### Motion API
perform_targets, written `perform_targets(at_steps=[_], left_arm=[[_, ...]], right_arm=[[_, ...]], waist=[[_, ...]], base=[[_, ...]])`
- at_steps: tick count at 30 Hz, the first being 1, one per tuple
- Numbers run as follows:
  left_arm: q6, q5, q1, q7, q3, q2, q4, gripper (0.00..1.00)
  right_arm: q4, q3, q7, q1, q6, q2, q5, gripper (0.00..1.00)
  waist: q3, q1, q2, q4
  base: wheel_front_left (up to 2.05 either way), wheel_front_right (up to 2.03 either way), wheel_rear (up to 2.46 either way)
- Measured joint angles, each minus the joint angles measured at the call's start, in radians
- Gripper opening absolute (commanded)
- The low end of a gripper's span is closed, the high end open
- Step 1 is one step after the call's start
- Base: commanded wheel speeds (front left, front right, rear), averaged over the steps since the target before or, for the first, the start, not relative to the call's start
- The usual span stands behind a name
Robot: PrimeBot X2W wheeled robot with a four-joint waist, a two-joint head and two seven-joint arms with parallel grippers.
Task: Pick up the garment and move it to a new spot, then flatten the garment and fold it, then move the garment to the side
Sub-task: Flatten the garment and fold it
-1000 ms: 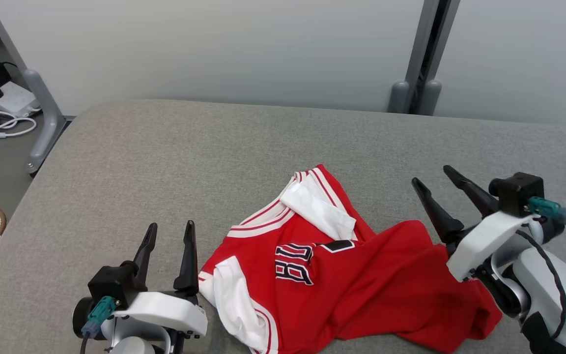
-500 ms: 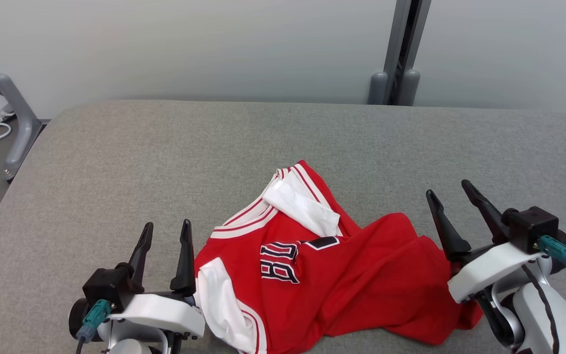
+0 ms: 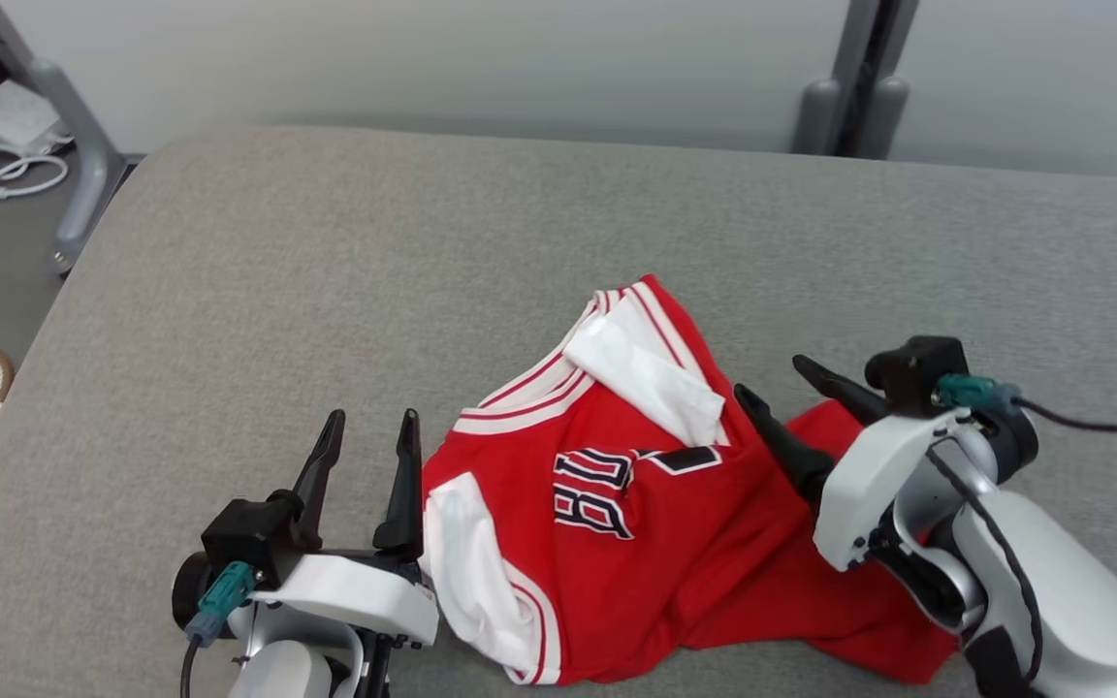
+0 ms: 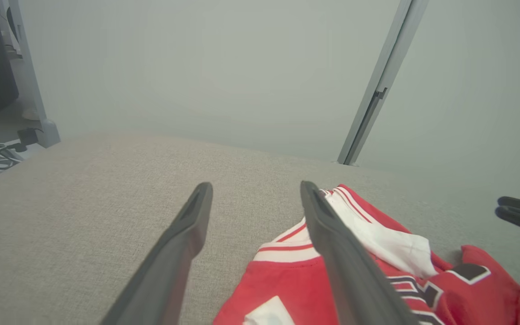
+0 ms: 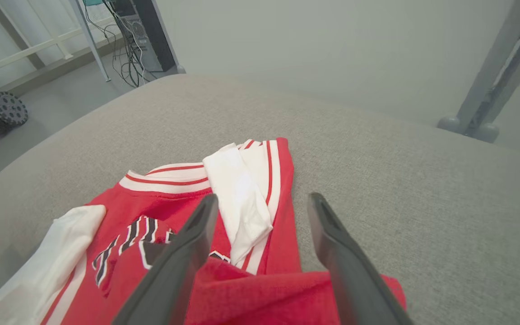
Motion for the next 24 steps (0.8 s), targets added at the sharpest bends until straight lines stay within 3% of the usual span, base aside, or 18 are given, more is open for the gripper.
perform_targets(at_steps=[7, 11, 21, 23, 24], left_arm=[[0.006, -0.032, -0.026, 0.0, -0.045, 0.001, 0.004, 1.0], [0.013, -0.044, -0.034, 0.0, -0.065, 0.0, 0.003, 1.0], [0.026, -0.063, -0.042, 0.0, -0.093, 0.0, -0.005, 1.0], [0.027, -0.066, -0.045, 0.0, -0.098, 0.0, -0.007, 1.0], [0.028, -0.066, -0.046, 0.0, -0.099, 0.0, -0.007, 1.0]], right_arm=[[0.077, 0.12, 0.108, -0.109, 0.0, -0.071, 0.147, 1.0], [0.113, 0.185, 0.125, -0.148, 0.0, -0.112, 0.187, 1.0], [0.201, 0.289, 0.141, -0.21, 0.0, -0.146, 0.261, 1.0], [0.211, 0.312, 0.15, -0.221, 0.0, -0.149, 0.274, 0.09], [0.211, 0.323, 0.154, -0.228, 0.0, -0.153, 0.275, 0.0]], waist=[[0.046, 0.0, 0.0, 0.067], [0.064, -0.0001, 0.0, 0.105], [0.094, -0.0001, 0.0, 0.163], [0.1, 0.0, 0.0, 0.169], [0.102, 0.0, 0.0, 0.171]], base=[[0.0, 0.0, 0.0], [0.0, 0.0, 0.0], [0.0, 0.0, 0.0], [0.0, 0.0, 0.0], [0.0, 0.0, 0.0]])
